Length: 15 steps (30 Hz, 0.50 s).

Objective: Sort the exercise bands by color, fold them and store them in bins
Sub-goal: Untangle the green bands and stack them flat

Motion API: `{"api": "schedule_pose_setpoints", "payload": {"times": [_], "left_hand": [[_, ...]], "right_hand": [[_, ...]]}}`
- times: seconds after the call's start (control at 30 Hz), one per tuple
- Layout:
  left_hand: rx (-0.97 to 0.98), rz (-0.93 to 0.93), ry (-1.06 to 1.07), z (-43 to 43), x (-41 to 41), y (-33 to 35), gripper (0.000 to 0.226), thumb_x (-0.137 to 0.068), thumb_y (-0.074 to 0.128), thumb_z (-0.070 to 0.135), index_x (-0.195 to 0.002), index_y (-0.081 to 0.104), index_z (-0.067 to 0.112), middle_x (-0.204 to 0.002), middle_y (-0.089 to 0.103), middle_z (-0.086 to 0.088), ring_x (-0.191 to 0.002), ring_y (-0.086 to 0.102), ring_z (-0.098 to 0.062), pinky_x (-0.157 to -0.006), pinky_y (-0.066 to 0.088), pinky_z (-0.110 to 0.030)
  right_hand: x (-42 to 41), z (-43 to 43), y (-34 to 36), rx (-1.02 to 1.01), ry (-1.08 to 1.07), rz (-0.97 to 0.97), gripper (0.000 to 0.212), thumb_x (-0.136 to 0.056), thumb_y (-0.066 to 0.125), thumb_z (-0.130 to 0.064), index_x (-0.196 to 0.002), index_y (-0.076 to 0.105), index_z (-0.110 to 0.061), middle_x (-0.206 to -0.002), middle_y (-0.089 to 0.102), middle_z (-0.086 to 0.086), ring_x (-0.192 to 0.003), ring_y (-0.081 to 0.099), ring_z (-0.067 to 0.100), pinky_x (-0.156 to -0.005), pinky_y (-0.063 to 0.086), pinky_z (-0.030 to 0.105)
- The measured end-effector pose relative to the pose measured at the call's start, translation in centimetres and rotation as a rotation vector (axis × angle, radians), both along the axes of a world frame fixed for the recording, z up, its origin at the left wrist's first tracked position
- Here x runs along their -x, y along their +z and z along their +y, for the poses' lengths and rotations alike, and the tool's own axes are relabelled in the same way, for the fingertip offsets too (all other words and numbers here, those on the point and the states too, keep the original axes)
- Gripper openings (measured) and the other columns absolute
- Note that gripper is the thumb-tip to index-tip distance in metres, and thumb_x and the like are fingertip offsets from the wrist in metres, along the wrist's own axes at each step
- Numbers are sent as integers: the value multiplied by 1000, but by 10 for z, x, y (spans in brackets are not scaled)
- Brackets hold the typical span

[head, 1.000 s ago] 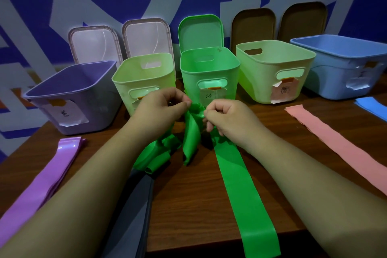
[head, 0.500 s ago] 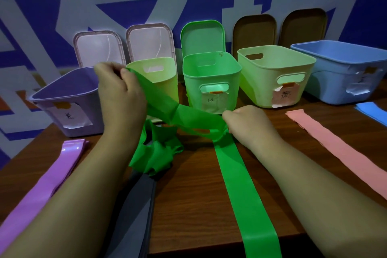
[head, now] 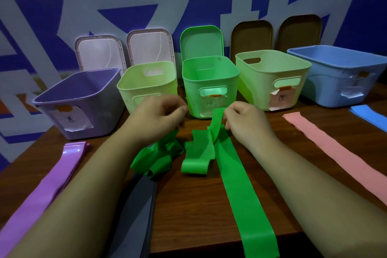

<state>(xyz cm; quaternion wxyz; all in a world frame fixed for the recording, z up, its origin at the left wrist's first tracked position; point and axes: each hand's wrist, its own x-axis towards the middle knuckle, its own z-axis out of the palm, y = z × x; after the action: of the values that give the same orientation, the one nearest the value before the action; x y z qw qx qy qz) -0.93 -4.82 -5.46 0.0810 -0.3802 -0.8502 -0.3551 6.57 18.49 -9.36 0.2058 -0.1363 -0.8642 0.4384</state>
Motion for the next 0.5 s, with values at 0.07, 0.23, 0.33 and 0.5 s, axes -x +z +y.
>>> {"api": "schedule_pose_setpoints", "payload": {"times": [0.07,0.23,0.33,0.5], "left_hand": [[192,86,-15,2,9,-7,16,-101,68,24,-115,73,29,-99,73,14,-90,68,-1,-82,57,-31],[325,57,-91,10,14,-24,26,-97,75,34,-123,73,32,-111,68,14,-97,66,0,-86,56,-24],[307,63,-98,17,14,-28,25,-97,76,35,-121,73,32,-110,67,14,-96,66,-1,-83,54,-22],[293,64,-43,16,14,-24,12,-97,77,28,-108,76,30,-97,69,17,-88,66,2,-77,53,-20]], "right_hand": [[-1,-2,2,29,23,25,29,-100,51,-26,-80,70,-16,-78,73,0,-72,65,24,-71,58,43],[0,-4,2,71,56,70,29,-101,54,-28,-78,71,-21,-75,73,-3,-66,62,16,-69,56,41],[0,-4,1,83,76,85,30,-103,55,-29,-79,71,-21,-75,72,-2,-63,60,15,-65,53,38],[1,-4,-1,75,93,81,31,-103,56,-30,-78,71,-20,-73,71,-1,-55,53,10,-58,47,31]]}}
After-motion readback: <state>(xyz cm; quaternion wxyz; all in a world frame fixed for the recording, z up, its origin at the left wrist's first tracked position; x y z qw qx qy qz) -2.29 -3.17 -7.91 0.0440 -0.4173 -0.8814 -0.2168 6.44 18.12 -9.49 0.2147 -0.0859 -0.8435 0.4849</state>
